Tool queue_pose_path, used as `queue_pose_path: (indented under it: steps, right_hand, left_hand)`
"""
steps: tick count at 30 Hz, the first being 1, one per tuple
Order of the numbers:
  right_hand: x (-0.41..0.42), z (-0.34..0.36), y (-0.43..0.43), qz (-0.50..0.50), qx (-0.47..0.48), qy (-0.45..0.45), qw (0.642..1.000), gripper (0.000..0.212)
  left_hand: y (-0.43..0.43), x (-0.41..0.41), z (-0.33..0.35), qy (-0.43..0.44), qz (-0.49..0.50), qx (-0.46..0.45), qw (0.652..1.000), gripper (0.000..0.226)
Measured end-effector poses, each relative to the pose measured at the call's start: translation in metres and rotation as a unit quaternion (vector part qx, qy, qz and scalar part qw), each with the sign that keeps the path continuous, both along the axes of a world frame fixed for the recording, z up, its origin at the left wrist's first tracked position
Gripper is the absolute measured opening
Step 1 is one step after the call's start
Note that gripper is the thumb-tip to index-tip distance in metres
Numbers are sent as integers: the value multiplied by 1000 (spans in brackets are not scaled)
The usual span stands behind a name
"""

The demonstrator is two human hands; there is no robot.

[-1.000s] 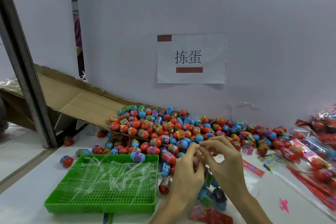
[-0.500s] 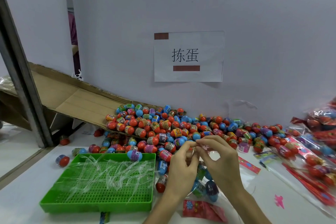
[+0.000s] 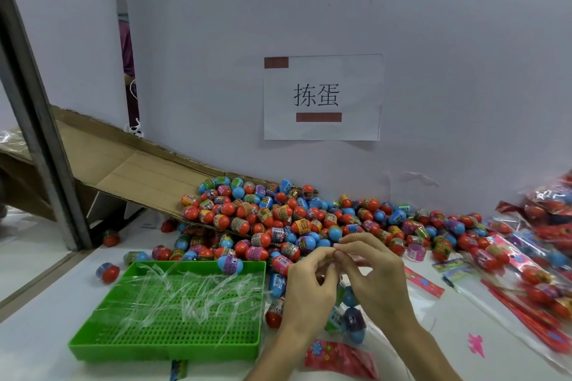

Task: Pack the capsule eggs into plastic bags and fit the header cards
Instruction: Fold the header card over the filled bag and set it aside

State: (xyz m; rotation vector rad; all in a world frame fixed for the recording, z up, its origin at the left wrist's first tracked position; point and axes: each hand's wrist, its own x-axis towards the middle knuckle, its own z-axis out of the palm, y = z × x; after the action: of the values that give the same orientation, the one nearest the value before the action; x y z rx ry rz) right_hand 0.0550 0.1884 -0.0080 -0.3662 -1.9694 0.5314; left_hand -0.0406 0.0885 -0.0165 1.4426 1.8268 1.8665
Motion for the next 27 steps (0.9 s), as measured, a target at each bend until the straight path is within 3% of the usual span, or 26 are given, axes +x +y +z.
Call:
queue_pose_path:
  steps: [8,27]
  right_hand:
    - [-1,-2,-1,-25,7,-10,1000,19]
    - [-1,0,-6,-84,-55,-13,995,15]
  left_hand:
    - [3,0,-2,-4,-7,-4,1000,24]
    - [6,-3,-4,9,-15,-4,1000,32]
